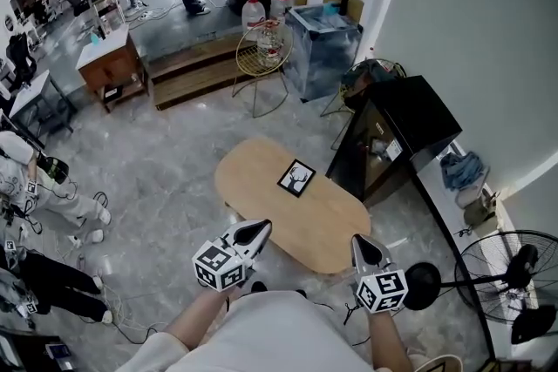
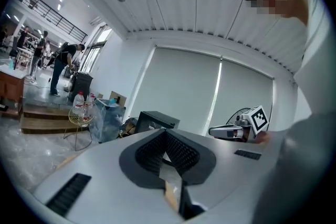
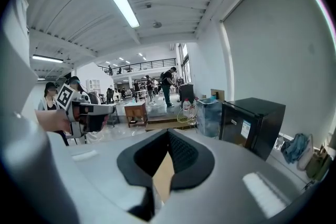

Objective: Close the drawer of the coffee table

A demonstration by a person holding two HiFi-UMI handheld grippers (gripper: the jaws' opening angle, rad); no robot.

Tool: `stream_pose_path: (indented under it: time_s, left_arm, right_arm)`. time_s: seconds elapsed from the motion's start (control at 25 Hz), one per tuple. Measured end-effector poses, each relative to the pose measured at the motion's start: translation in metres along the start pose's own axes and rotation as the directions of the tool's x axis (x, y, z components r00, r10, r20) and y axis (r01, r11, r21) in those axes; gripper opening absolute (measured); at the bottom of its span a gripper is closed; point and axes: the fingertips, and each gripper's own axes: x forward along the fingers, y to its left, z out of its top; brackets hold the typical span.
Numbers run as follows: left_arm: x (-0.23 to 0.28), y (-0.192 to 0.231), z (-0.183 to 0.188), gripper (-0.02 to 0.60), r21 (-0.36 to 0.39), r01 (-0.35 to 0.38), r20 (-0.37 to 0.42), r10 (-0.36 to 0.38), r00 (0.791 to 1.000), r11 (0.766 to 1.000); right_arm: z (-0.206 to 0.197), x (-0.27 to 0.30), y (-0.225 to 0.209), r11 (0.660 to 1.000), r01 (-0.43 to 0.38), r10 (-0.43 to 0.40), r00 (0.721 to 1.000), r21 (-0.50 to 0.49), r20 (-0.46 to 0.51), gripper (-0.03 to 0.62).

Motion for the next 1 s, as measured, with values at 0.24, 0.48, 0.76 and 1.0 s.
stream_pose_path:
  time_s: [0.24,0.48,0.76,1.0]
  left_arm:
    - [-0.001,-0.005,0.024,0.008,0.032,0.017,0.042,-0.018,0.999,0.999]
    - [-0.001,-0.006,0.024,0.008,0.040,0.001,0.047,-0.003,0.999,0.999]
    - [-0.004,-0.008,0.022,0.008,0.024,0.000,0.061,-0.001,0.998,1.000]
    - [-0.003,-0.007,0.021,0.008,0.018,0.001,0.058,-0.003,0.998,1.000]
  right_arm:
    - [0.019,-0.011,-0.003,0.999,0.018,-0.015,0.998,-0.051,0.054,0.011]
    - [0.025,-0.019,-0.002,0.996,0.016,-0.006,0.994,-0.092,0.108,0.011]
    - [0.023,-0.021,0.000,0.997,0.010,-0.001,0.993,-0.072,0.117,0.011]
    - [0.026,-0.022,-0.003,0.997,0.014,-0.005,0.993,-0.070,0.118,0.011]
